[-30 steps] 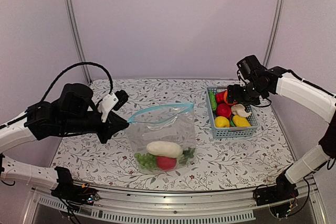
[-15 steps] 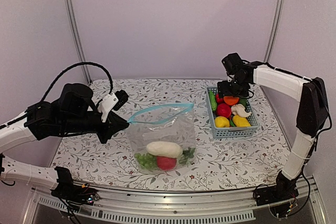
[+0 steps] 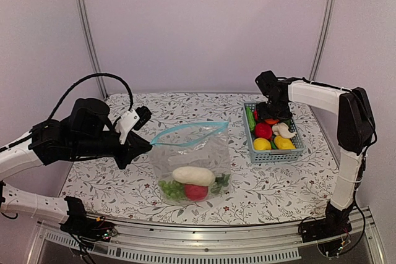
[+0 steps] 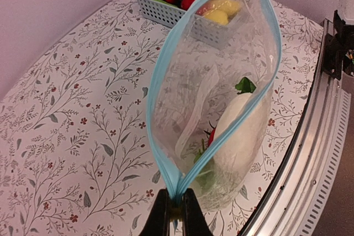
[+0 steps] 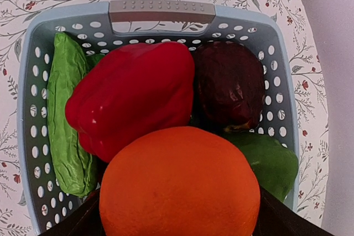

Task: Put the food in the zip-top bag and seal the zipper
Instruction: Pick up the fake vegetable from the bin.

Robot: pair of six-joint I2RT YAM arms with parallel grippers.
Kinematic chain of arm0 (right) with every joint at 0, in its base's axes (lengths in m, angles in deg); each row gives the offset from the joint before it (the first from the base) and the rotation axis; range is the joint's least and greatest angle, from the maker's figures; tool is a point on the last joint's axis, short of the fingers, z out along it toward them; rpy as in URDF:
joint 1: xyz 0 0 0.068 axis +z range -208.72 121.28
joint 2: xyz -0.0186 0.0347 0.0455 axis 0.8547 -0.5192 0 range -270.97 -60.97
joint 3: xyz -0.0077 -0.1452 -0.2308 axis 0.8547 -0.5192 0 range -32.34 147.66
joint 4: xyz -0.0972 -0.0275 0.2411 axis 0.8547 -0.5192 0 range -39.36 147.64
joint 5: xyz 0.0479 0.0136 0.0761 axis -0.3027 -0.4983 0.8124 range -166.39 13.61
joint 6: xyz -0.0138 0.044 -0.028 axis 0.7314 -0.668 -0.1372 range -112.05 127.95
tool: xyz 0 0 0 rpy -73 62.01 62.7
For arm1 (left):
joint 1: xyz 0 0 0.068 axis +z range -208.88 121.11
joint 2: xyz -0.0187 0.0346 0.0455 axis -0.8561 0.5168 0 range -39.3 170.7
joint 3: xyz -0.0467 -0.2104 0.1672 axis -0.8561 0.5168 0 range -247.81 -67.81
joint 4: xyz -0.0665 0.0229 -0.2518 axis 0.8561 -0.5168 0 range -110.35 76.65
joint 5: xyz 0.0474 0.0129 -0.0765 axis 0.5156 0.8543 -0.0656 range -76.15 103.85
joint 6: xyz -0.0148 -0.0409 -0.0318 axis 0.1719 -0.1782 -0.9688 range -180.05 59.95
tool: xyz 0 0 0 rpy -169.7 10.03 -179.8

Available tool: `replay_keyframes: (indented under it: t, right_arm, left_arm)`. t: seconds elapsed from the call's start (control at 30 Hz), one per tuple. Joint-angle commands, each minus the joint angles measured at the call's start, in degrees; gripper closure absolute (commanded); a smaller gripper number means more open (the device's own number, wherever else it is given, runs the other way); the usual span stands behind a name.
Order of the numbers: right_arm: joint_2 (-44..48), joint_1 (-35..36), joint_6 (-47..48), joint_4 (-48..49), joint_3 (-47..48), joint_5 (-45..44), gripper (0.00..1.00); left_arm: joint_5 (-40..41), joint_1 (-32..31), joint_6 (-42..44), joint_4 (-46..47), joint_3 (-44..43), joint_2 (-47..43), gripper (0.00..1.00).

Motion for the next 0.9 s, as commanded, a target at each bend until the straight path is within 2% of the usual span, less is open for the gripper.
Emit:
replay_keyframes:
  t: [0.0, 0.2, 0.53, 0.7, 0.87]
  right_arm:
    - [-1.3, -0.6, -0.3, -0.4, 2.1, -1.8, 0.18]
    - [-1.3, -0.6, -0.1, -0.3, 2.4, -2.0, 0.28]
    - [0.7, -0.6, 0.1, -0.3, 1.7, -1.4, 0.32]
    - [6.1, -0.6, -0.4, -0.1, -0.3, 1.4, 0.33]
    - [15.6, -0.5, -0.4, -0.3, -4.0, 7.1, 0.36]
  left_arm:
    - [-0.4, 0.7, 0.4, 0.7, 0.3, -0.1, 1.0]
    - [-0.7, 0.7, 0.3, 0.6, 0.3, 0.0, 1.0]
    - [-0.9, 0.7, 0.3, 0.6, 0.2, 0.0, 1.0]
    - [-1.1, 0.7, 0.3, 0.7, 0.2, -0.2, 1.0]
    - [-1.0, 0.7, 0.6, 0.6, -0.3, -0.1, 1.0]
